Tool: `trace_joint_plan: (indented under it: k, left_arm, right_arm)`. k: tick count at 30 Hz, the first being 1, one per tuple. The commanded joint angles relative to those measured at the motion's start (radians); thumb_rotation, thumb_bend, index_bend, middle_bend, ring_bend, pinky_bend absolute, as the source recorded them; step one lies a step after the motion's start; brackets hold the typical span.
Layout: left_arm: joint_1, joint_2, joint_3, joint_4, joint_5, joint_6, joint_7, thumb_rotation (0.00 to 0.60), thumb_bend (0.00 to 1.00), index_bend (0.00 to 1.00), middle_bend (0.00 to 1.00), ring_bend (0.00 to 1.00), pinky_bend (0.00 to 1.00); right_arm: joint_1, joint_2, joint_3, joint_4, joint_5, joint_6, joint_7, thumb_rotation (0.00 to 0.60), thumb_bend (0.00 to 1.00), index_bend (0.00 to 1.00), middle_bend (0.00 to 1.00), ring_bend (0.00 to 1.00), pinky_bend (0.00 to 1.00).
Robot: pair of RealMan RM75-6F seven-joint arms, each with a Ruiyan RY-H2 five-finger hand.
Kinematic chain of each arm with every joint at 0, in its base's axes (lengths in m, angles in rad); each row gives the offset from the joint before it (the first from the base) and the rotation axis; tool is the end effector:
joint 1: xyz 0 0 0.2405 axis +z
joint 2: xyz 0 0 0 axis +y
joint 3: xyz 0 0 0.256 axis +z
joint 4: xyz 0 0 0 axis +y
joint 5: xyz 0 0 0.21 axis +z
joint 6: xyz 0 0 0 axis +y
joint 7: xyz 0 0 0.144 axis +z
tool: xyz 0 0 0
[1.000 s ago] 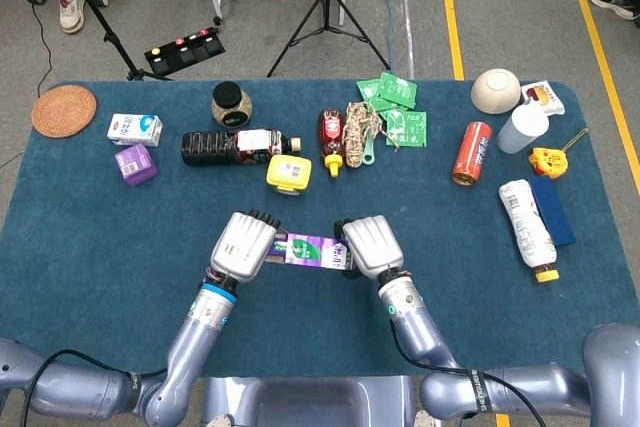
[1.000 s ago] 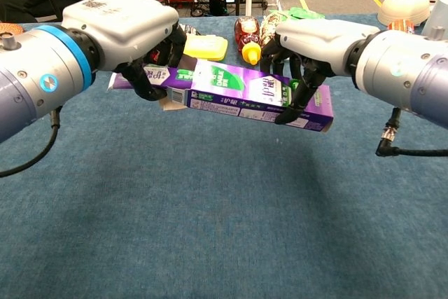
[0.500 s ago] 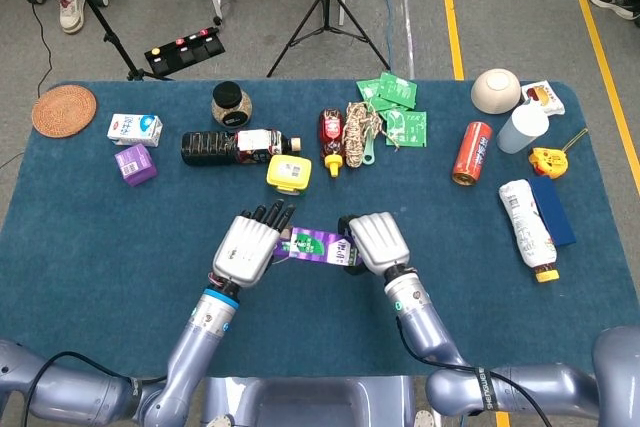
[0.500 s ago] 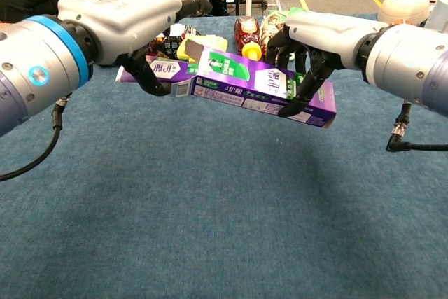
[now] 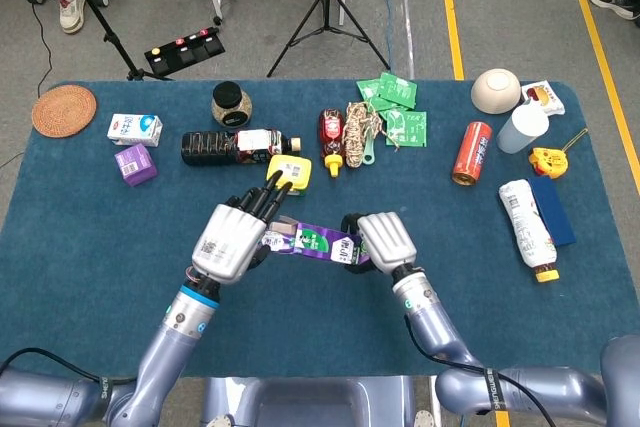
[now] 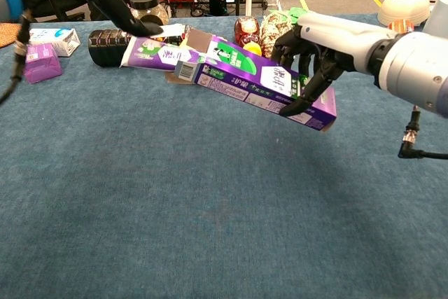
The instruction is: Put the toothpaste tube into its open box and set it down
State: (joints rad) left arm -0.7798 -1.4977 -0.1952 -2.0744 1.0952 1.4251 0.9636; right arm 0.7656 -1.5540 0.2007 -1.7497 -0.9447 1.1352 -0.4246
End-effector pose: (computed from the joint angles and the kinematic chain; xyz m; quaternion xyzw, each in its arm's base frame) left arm -0.0344 0.2725 0.0511 -0.7168 -0.2415 -0.4487 0.4759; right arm -0.0966 -0.3141 -0.0081 0.6886 -0.4457 0.4243 0.3837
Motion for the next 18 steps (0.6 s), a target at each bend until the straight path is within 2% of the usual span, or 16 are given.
trace_joint_plan:
  k: [1,8,12,18]
  left_arm:
    - [0.036,0.108,-0.034,-0.063,0.006,0.001,-0.086,0.600,0.17,0.00,0.04,0.22,0.49]
    - [0.116,0.307,-0.032,-0.083,0.040,-0.013,-0.240,0.600,0.09,0.00,0.03,0.19,0.43]
    - [0.172,0.410,-0.016,-0.058,0.074,-0.025,-0.368,0.600,0.06,0.00,0.02,0.18,0.43]
    - [0.231,0.496,0.007,0.019,0.133,-0.038,-0.528,0.600,0.05,0.00,0.02,0.17,0.43]
  right_arm:
    - [-0.021,0.023,-0.006,0.010,-0.044,-0.053,0.100,0.600,0.33,0.56,0.62,0.65,0.65]
    - [-0.049,0.019,0.002,0.043,-0.151,-0.120,0.346,0.600,0.33,0.57,0.62,0.64,0.65]
    - [-0.051,0.012,0.009,0.090,-0.221,-0.125,0.427,0.600,0.33,0.57,0.62,0.64,0.65]
    - [-0.054,-0.018,0.018,0.160,-0.304,-0.104,0.522,0.600,0.33,0.57,0.62,0.64,0.65]
